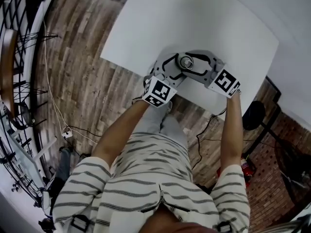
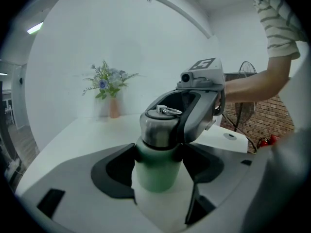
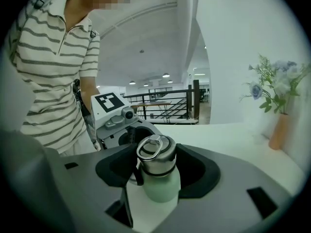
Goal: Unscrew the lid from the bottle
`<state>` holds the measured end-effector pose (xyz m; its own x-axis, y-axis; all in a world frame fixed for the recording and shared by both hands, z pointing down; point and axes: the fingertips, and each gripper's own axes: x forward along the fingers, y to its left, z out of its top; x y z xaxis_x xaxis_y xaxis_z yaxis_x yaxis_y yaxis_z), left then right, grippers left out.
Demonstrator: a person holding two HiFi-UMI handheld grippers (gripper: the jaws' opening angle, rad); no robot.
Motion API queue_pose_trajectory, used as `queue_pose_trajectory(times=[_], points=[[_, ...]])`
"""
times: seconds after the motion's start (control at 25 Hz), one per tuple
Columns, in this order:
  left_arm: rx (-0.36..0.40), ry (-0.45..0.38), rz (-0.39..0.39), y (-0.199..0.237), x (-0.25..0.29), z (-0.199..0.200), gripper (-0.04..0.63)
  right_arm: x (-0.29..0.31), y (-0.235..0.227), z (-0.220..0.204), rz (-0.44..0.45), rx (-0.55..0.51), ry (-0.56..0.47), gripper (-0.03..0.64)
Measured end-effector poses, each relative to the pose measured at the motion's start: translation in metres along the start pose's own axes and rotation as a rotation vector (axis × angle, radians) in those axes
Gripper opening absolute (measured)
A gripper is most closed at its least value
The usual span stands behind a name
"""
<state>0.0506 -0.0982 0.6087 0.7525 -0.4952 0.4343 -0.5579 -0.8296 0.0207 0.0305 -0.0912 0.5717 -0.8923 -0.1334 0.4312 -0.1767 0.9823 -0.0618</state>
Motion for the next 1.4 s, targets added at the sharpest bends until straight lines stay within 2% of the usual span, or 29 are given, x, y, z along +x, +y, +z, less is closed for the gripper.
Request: queue_pose_trajectory(times=[0.16, 0.2, 0.24, 0.4, 0.56, 0.8, 0.96, 1.12, 1.4], points=[[-0.001, 0.006, 0.000, 0.000, 0.000, -0.002, 0.305, 0.000, -0.002, 0.001, -0.046, 0.028, 0.017, 0.273], [-0.002, 0.007, 0.000, 0.000, -0.001, -0.002, 0.305, 0.000, -0.003, 0.003, -0.081, 0.041, 0.007, 0.343], [-0.003, 0.008, 0.000, 0.001, -0.001, -0.002, 0.305, -0.002, -0.005, 0.007, -0.126, 0.051, -0.007, 0.374], [-0.005, 0.009, 0.006, 0.004, -0.001, -0.003, 0.305, -0.004, -0.009, 0.018, -0.336, 0.087, -0.076, 0.374], [-0.005, 0.013, 0.010, 0.003, 0.000, -0.006, 0.305, -0.009, -0.016, 0.016, -0.591, 0.221, -0.163, 0.324], [-0.005, 0.015, 0.008, 0.003, 0.001, -0.006, 0.305, -0.004, -0.015, 0.005, -0.801, 0.308, -0.131, 0.307], [-0.005, 0.018, 0.010, 0.001, 0.001, -0.006, 0.305, -0.003, -0.015, 0.004, -0.857, 0.333, -0.142, 0.299], [-0.004, 0.013, 0.012, 0.003, 0.001, -0.006, 0.305, 0.000, -0.018, 0.003, -0.871, 0.338, -0.138, 0.273], [-0.003, 0.021, 0.010, 0.006, 0.002, -0.008, 0.305, 0.004, -0.021, 0.003, -0.864, 0.339, -0.125, 0.265]])
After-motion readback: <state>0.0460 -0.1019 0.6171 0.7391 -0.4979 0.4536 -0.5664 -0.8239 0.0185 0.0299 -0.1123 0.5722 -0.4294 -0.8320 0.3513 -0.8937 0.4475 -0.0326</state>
